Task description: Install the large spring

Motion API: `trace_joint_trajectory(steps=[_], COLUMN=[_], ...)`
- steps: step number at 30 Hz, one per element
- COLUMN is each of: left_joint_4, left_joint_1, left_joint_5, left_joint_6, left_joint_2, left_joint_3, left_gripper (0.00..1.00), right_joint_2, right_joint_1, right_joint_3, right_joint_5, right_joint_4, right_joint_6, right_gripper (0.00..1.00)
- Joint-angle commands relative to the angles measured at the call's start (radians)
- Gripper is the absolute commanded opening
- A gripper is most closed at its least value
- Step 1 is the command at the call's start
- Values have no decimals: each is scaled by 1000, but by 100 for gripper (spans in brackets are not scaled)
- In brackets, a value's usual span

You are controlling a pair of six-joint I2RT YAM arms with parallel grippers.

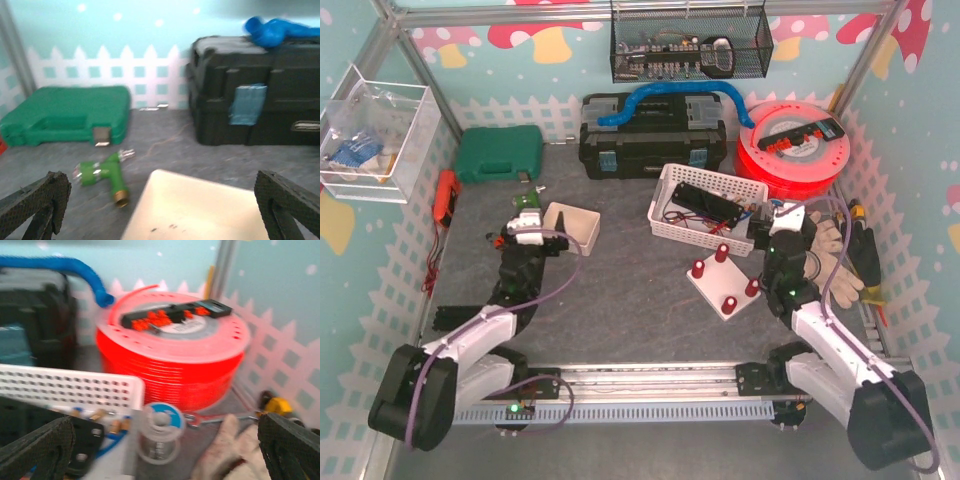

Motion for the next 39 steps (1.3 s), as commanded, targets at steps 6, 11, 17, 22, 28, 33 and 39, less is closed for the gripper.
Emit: trace_joint_trajectory(steps=[6, 11, 17, 22, 28, 33, 39], left_joint_4=[169, 259, 364, 502, 462, 313, 351], left_joint_1=[209, 235, 235, 235, 238, 248, 227], left_joint_5=[129, 243, 326, 393, 302, 277, 335], left_joint_6=[0, 45, 43, 39, 62, 42, 12], left_joint_2=[17, 80, 143, 215, 286, 290, 248], left_joint_3=[-156, -175, -172, -178, -103, -44, -89], left_gripper=[99, 99, 99, 99, 99, 99, 99], right_joint_2=[123, 229, 354, 416, 416, 487, 570], right_joint_1=[-189, -231, -299, -331, -343, -354, -356], right_joint_3=[-147, -248, -283, -242, -230, -179, -264], right_joint_5=[-126, -198, -268, -346, -457, -551, -570], right_joint_4=[380, 581, 753, 751, 727, 727, 979], right_joint_6=[-201, -225, -186, -216, -216, -188, -181], right_gripper=[99, 99, 99, 99, 99, 99, 99])
